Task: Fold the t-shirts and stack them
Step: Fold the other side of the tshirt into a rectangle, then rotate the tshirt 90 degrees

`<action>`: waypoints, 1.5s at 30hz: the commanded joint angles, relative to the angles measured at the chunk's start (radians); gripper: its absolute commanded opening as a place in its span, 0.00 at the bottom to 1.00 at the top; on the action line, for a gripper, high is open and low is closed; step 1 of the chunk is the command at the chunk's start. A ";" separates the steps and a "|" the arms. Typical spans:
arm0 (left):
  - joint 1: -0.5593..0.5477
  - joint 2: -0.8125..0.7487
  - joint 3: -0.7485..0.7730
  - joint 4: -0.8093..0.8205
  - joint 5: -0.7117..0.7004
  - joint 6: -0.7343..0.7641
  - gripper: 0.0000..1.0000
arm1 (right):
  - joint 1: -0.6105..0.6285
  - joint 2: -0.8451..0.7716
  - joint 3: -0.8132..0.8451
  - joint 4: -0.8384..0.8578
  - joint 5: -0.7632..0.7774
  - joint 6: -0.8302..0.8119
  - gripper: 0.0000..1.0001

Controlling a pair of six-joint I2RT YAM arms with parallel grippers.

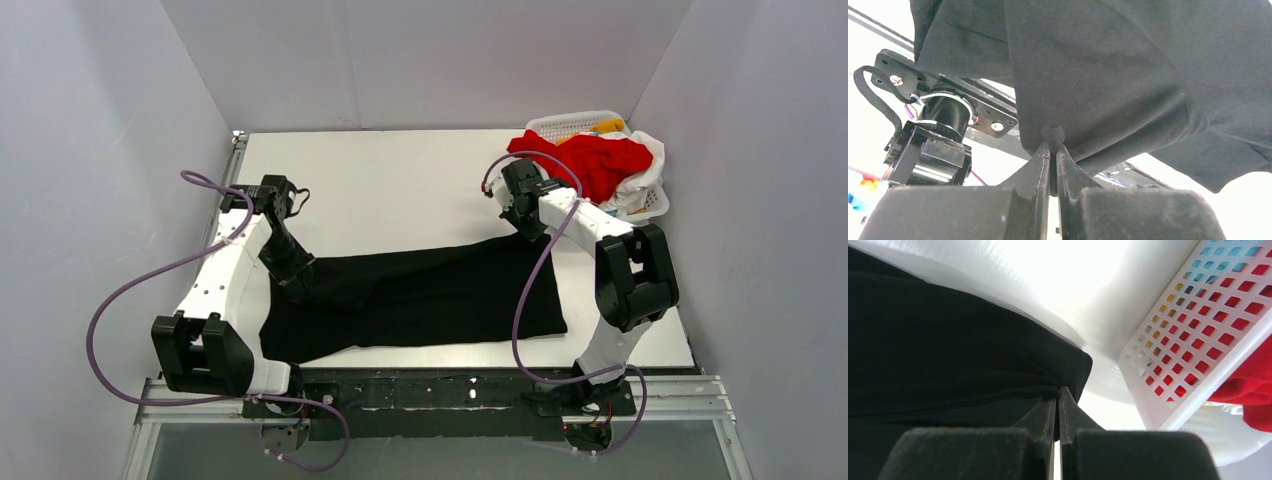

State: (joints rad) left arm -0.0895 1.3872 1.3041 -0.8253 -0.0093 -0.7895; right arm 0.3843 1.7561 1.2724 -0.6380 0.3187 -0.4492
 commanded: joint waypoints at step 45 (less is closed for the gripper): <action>-0.006 0.403 -0.182 0.312 0.220 -0.034 0.98 | 0.057 -0.406 -0.297 0.404 -0.508 0.812 0.86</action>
State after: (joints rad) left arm -0.0940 1.6958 1.0782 -0.4431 0.2306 -0.7925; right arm 0.4461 1.1847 0.9554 -0.3496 0.0265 0.2241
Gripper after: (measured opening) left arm 0.981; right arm 0.855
